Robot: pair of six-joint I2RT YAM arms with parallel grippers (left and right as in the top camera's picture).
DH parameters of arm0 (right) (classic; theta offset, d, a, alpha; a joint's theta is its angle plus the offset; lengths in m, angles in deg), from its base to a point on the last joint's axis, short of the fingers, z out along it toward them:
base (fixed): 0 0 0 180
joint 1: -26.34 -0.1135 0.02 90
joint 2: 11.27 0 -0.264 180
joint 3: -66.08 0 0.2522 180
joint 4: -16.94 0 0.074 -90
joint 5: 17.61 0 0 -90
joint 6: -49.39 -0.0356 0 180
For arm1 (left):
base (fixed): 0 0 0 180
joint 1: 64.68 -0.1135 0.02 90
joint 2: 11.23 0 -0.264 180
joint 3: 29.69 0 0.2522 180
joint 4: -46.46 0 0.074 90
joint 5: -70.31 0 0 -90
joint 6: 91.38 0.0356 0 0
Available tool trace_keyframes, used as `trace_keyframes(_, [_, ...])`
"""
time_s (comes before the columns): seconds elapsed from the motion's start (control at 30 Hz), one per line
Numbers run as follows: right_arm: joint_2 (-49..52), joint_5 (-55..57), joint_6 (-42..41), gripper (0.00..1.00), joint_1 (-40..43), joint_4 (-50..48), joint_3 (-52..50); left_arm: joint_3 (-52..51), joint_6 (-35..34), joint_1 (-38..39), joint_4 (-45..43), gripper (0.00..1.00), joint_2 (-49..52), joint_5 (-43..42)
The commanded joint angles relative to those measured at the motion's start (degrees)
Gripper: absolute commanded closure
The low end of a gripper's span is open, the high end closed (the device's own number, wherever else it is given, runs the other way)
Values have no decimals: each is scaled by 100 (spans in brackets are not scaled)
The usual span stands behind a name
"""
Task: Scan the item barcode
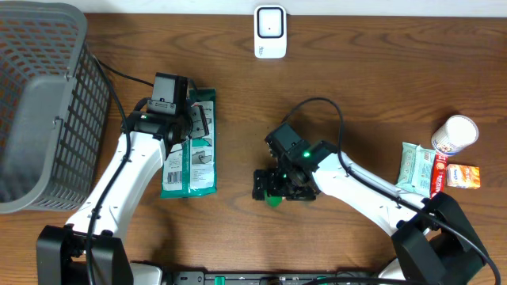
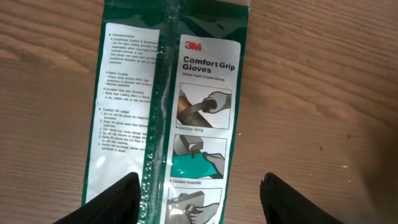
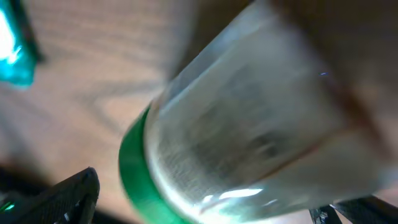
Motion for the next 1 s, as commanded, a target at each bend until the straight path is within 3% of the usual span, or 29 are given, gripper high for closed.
trace_keyframes(0.0, [-39,1185,566,1,46,-260,63,-96,9,-9,13,38,98,94])
trace_keyframes(0.17, [-52,1220,1117,1,76,-774,85,-96,11,-9,11,38,103,96])
trace_keyframes(0.37, [-74,1172,1412,1,420,-601,122,-96,11,-11,7,38,216,96])
trace_keyframes(0.63, [-76,-905,2599,1,925,-339,122,-96,7,-9,-72,38,490,94])
trace_keyframes(0.97, [-76,-861,2677,1,962,-466,127,-96,9,-9,-96,38,509,94])
